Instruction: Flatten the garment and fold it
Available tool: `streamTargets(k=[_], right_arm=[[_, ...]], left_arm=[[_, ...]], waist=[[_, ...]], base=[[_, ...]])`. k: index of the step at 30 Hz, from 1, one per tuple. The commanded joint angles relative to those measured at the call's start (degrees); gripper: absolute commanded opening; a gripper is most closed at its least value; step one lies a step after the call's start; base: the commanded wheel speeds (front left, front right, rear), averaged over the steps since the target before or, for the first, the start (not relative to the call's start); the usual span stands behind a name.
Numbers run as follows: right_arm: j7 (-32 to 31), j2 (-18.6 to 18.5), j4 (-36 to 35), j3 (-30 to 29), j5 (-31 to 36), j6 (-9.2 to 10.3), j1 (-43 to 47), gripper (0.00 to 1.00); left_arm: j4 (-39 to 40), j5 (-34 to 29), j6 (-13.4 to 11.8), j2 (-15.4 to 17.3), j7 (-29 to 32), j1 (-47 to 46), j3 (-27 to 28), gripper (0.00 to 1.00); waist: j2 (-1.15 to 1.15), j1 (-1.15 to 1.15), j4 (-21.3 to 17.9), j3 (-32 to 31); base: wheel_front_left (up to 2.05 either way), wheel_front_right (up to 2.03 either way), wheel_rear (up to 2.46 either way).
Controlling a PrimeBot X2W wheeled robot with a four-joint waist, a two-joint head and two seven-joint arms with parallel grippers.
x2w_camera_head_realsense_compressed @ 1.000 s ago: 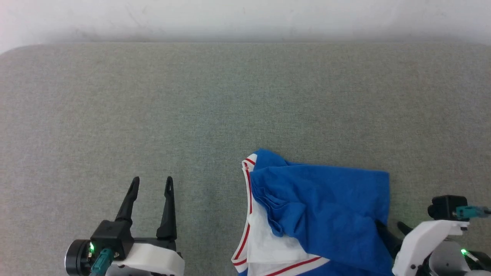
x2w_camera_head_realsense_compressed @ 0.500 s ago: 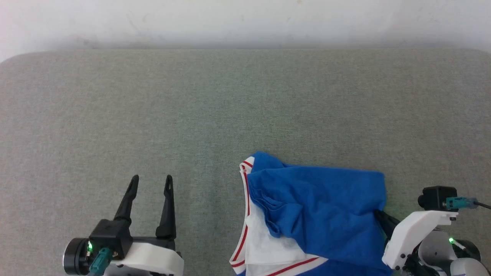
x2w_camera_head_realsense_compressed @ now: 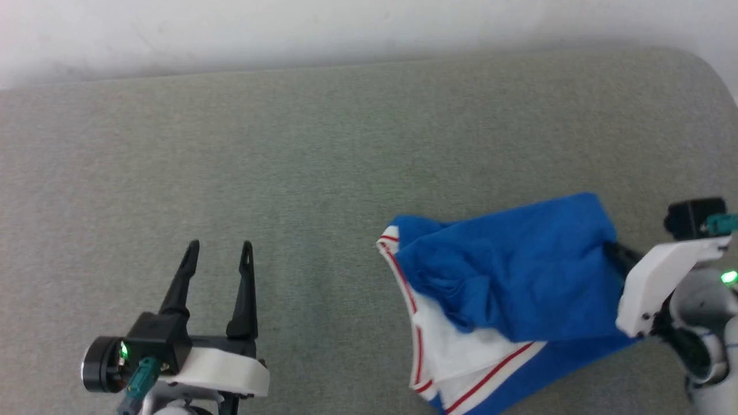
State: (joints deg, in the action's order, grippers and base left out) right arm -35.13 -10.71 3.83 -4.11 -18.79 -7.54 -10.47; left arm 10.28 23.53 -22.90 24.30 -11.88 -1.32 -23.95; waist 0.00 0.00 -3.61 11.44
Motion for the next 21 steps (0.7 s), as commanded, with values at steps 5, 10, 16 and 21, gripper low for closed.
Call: streamTargets(k=[5,10,16,21], right_arm=[[-0.98,-7.84,1.25,0.34,0.25,0.05,-6.9,0.0],[0.64,-13.19,4.28,-0.33,0.03,0.05,-11.96,0.0],[3.81,-17.26,7.27,-2.23,0.37,0.05,-15.97,0.0],[6.9,-20.1,11.69,-5.46,1.23,0.05,-19.07,0.0]], left_arm=[[1.73,-2.16,-1.01,1.44,1.46,-4.08,0.4,1.0],[3.15,-4.45,-1.76,1.89,2.48,-7.74,0.25,1.0],[4.63,-6.97,-2.37,2.23,3.85,-11.1,-0.46,1.0],[5.87,-9.28,-2.81,2.66,5.32,-14.24,-0.99,1.0]], waist=[[0.0,0.0,-4.59,5.45],[0.0,0.0,-6.14,9.92],[0.0,0.0,-7.16,14.59],[0.0,0.0,-7.7,18.83]], base=[[0.0,0.0,0.0],[0.0,0.0,0.0],[0.0,0.0,0.0],[0.0,0.0,0.0]])
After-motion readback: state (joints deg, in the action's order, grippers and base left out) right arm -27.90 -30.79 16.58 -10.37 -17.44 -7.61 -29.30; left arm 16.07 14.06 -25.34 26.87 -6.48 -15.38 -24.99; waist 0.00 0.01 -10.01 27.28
